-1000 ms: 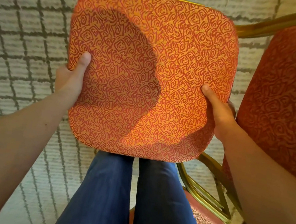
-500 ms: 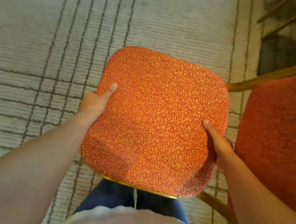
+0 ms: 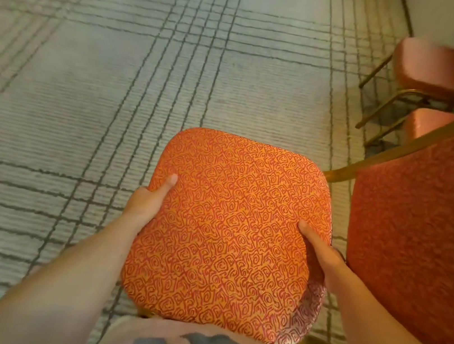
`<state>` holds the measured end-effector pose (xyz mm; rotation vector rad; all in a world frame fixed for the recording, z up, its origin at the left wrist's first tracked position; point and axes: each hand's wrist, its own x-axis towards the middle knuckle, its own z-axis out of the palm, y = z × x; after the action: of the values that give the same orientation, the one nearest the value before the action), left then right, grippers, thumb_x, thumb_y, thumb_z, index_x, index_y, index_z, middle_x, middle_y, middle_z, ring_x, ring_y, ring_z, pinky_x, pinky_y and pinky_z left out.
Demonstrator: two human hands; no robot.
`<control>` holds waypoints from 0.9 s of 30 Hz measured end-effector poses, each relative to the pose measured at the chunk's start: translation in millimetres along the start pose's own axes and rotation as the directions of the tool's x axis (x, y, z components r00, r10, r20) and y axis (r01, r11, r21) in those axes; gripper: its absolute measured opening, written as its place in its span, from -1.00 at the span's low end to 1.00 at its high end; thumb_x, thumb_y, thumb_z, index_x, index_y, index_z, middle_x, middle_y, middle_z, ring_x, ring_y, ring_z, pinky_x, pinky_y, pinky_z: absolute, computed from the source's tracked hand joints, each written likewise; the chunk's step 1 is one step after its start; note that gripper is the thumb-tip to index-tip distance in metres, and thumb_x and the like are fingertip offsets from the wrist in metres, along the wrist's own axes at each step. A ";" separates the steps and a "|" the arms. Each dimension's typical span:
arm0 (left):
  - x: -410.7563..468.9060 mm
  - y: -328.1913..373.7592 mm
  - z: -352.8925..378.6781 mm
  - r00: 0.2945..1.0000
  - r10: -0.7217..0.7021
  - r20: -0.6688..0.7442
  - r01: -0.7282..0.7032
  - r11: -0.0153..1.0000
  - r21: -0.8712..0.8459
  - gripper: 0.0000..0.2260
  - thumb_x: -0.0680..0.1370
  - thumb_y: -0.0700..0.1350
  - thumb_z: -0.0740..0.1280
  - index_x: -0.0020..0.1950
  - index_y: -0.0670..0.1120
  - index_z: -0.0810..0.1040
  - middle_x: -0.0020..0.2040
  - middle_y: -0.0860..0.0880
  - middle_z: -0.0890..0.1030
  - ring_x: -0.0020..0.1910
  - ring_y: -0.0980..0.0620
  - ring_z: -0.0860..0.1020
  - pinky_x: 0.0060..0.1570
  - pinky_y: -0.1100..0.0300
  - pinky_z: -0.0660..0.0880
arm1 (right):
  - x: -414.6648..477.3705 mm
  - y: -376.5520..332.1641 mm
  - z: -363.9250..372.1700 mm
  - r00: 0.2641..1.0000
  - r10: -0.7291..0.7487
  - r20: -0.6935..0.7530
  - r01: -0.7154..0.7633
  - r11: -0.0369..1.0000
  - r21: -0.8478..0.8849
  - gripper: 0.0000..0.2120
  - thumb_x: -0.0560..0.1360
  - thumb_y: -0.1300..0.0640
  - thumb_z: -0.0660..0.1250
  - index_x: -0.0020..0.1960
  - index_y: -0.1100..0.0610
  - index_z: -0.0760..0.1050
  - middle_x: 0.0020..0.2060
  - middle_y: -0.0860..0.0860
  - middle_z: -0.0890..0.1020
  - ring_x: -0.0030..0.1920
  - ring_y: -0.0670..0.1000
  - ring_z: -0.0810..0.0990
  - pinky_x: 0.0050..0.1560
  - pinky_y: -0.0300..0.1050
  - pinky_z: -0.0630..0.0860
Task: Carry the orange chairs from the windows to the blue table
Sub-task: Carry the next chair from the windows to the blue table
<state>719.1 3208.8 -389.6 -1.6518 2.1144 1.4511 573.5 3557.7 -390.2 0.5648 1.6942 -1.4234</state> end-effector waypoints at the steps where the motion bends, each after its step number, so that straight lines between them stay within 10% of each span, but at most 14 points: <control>1: 0.1 2.6 -0.7 1.000 0.014 -0.010 -0.014 1.000 -0.003 0.07 0.08 0.66 0.17 0.17 -0.20 0.59 0.08 -0.24 0.64 0.06 -0.16 0.60 0.15 0.02 0.49 | 1.3 -2.4 0.6 1.000 -0.004 -0.001 0.004 1.000 0.000 -0.46 0.36 -0.15 0.49 0.24 0.11 0.58 0.04 0.11 0.71 0.04 0.13 0.68 0.07 0.03 0.57; 27: 260.1 254.0 -110.1 0.961 0.272 -0.041 -0.274 0.961 -0.049 0.06 0.03 0.66 0.15 0.17 -0.14 0.60 0.07 -0.15 0.66 0.04 -0.12 0.60 0.03 0.12 0.46 | 148.4 -246.9 185.3 0.980 -0.184 -0.077 0.193 0.974 0.119 -0.35 0.30 -0.15 0.54 0.29 0.13 0.55 0.05 0.10 0.71 0.05 0.12 0.68 0.21 0.11 0.54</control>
<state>460.7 2938.0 -325.1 -1.4550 2.4222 1.5750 356.9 3293.1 -370.8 0.5357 1.7566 -1.6727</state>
